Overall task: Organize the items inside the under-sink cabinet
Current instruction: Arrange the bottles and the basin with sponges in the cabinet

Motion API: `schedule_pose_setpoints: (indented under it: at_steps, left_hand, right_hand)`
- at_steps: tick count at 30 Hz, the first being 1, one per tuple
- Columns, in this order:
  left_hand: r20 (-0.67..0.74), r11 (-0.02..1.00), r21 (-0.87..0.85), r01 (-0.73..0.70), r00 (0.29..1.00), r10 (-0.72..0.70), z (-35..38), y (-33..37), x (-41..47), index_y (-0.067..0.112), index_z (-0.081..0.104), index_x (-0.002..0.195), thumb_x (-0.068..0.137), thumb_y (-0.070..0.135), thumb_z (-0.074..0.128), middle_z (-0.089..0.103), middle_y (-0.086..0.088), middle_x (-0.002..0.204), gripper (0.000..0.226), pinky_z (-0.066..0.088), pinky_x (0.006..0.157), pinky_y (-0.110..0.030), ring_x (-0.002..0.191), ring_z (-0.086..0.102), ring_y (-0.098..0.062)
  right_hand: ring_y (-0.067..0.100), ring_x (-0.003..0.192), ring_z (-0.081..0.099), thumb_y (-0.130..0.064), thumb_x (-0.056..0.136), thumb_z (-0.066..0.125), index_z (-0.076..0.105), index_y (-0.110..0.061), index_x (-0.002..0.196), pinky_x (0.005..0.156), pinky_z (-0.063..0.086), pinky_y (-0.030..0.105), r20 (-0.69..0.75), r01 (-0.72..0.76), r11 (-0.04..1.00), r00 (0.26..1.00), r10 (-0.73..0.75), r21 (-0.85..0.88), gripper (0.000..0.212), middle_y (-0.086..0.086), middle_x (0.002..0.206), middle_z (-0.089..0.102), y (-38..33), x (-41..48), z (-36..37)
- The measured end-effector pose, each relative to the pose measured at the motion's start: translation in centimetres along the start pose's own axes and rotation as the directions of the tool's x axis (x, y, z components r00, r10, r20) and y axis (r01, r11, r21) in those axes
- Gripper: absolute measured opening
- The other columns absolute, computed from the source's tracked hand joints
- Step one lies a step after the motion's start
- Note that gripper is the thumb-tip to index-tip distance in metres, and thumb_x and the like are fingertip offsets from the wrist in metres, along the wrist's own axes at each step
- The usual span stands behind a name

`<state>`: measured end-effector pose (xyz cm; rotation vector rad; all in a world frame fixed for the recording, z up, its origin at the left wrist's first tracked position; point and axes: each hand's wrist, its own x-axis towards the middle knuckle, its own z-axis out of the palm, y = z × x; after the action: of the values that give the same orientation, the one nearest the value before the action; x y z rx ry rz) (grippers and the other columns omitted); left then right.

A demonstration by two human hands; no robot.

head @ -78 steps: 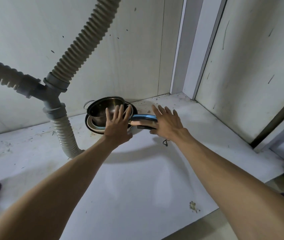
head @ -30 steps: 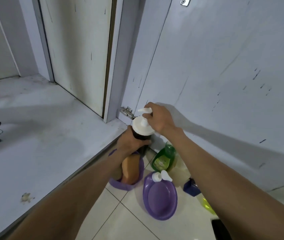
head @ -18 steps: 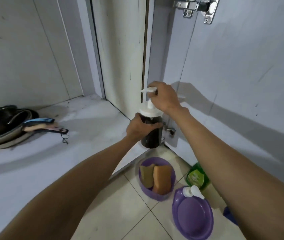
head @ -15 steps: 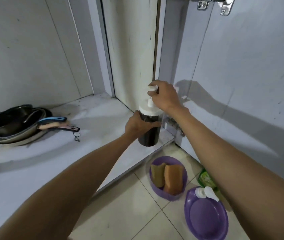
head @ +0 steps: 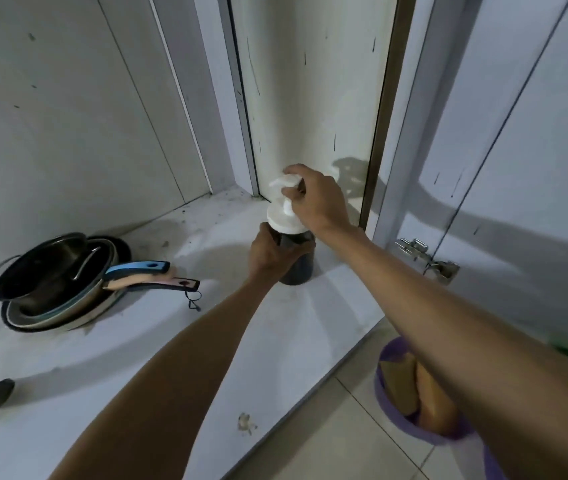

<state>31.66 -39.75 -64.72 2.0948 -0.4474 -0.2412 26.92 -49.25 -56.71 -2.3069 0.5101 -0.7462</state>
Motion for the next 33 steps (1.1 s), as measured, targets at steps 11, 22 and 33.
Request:
schedule_pose_setpoints:
  at_steps: [11,22,33]
  left_hand:
    - [0.145,0.988,0.154,-0.003,0.989,-0.020,1.2,-5.2,4.0,0.013,0.041,0.116,0.064,0.043,0.084,0.062,-0.004,0.116,0.074,0.043,0.070,-0.032,0.104,0.060,-0.030]
    - [0.124,0.987,0.157,0.008,0.992,-0.027,1.2,-5.3,13.7,0.009,0.040,0.123,0.068,0.036,0.083,0.060,-0.008,0.120,0.075,0.048,0.083,-0.037,0.108,0.059,-0.029]
    - [0.153,0.983,0.181,0.044,0.986,-0.072,2.4,-6.0,12.5,0.004,0.032,0.137,0.070,0.048,0.080,0.051,-0.013,0.130,0.093,0.047,0.093,-0.041,0.119,0.052,-0.033]
  right_hand:
    - [0.030,0.138,0.036,-0.063,0.092,0.049,0.033,-0.012,0.148,0.111,0.031,0.043,0.356,0.168,0.845,0.934,0.029,-0.508,0.077,0.010,0.146,0.047,2.1,1.9,2.1]
    - [0.027,0.147,0.014,-0.060,0.096,0.038,0.039,-0.010,0.145,0.121,-0.001,0.042,0.252,0.116,0.737,0.965,0.076,-0.666,0.070,0.003,0.149,0.041,3.5,9.8,8.0]
    - [0.028,0.150,0.004,-0.053,0.094,0.051,0.008,-0.011,0.155,0.122,-0.001,0.042,0.255,0.135,0.736,0.965,0.054,-0.664,0.085,0.005,0.163,0.012,3.9,7.0,6.8]
